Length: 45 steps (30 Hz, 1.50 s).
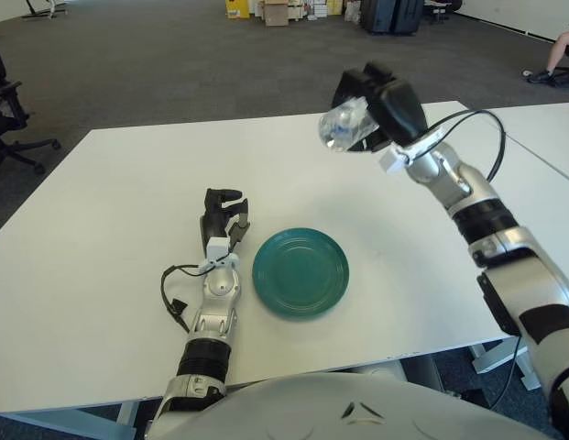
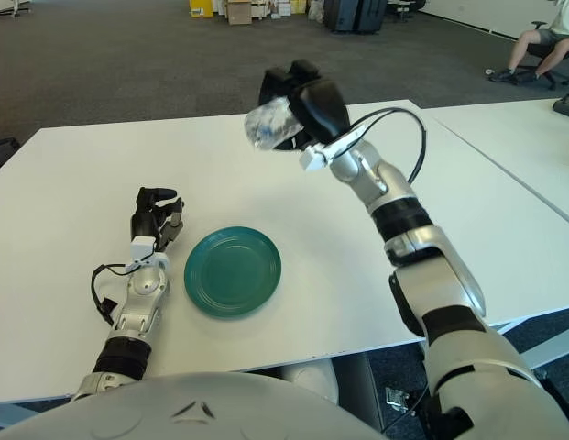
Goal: Put the bottle into the plate.
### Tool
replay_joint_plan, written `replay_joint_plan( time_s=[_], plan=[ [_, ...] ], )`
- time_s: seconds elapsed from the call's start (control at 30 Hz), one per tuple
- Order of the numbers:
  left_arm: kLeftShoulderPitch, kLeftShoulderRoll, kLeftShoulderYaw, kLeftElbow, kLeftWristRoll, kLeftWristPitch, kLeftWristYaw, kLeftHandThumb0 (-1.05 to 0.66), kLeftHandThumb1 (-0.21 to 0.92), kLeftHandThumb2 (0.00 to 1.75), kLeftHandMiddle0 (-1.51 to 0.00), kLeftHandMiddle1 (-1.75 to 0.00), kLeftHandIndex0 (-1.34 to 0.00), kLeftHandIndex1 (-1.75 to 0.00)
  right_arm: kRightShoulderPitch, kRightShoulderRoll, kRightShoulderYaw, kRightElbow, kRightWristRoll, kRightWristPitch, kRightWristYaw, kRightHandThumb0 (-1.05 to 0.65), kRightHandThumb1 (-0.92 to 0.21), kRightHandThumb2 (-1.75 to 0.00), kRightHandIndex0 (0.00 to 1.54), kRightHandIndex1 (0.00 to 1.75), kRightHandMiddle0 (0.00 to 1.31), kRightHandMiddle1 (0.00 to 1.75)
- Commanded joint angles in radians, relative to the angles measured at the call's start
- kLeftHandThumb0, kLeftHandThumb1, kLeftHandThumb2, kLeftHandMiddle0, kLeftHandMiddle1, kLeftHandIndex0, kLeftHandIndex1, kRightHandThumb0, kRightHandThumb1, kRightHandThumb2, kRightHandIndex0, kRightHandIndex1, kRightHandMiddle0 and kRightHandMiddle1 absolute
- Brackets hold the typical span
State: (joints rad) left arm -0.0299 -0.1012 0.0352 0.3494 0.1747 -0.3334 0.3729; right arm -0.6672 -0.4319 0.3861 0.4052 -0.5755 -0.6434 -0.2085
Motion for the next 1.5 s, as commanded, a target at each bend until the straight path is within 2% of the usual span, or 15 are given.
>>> replay_joint_plan(
  time_s=[0.0,0.2,0.33,0.43,0.63,0.8,1.1,1.47],
  plan=[
    [-0.027,0.005,0.005,0.002,0.004,-0.009,0.012,-0.35,0.92,0.43,-0.61,-0.90,-0.29,-1.65,0.005,-0.012,-0.013,-0.100,0.061,-0.009,0.107,0.50,-0.21,-1.44,0.69,1.75,0.87,1.75],
    [-0.026,0.004,0.006,-0.003,0.002,-0.010,0.014,-0.35,0.92,0.43,-0.61,-0.91,-0.29,-1.65,0.055,-0.013,-0.019,-0.167,0.085,-0.055,0.220,0.50,-0.22,-1.43,0.68,1.75,0.85,1.75],
    [-0.024,0.003,0.006,-0.007,0.003,-0.005,0.015,-0.35,0.92,0.44,-0.61,-0.91,-0.29,-1.65,0.120,-0.020,-0.013,-0.226,0.087,-0.087,0.258,0.50,-0.23,-1.42,0.67,1.75,0.82,1.75],
    [-0.024,0.003,0.007,-0.011,0.004,0.001,0.017,-0.35,0.92,0.43,-0.61,-0.91,-0.29,-1.65,0.139,-0.020,-0.010,-0.234,0.091,-0.112,0.281,0.49,-0.25,-1.40,0.66,1.75,0.80,1.75],
    [-0.030,0.004,0.009,-0.014,0.010,0.022,0.026,-0.35,0.92,0.44,-0.60,-0.90,-0.29,-1.65,0.175,0.001,0.005,-0.190,0.015,-0.239,0.241,0.49,-0.26,-1.38,0.65,1.75,0.79,1.75],
    [-0.033,0.004,0.011,-0.020,0.004,0.040,0.022,-0.35,0.92,0.44,-0.60,-0.90,-0.28,-1.65,0.193,0.010,-0.005,-0.185,-0.021,-0.304,0.222,0.48,-0.26,-1.38,0.65,1.75,0.79,1.75],
    [-0.034,0.000,0.014,-0.031,-0.013,0.054,0.015,-0.35,0.92,0.44,-0.61,-0.90,-0.28,-1.65,0.216,0.010,0.001,-0.171,-0.019,-0.351,0.249,0.48,-0.27,-1.36,0.64,1.75,0.77,1.75],
    [-0.039,0.002,0.013,-0.025,-0.018,0.041,0.012,-0.35,0.92,0.44,-0.60,-0.90,-0.28,-1.66,0.223,0.021,0.007,-0.127,-0.069,-0.403,0.235,0.48,-0.28,-1.35,0.63,1.75,0.77,1.75]
  ],
)
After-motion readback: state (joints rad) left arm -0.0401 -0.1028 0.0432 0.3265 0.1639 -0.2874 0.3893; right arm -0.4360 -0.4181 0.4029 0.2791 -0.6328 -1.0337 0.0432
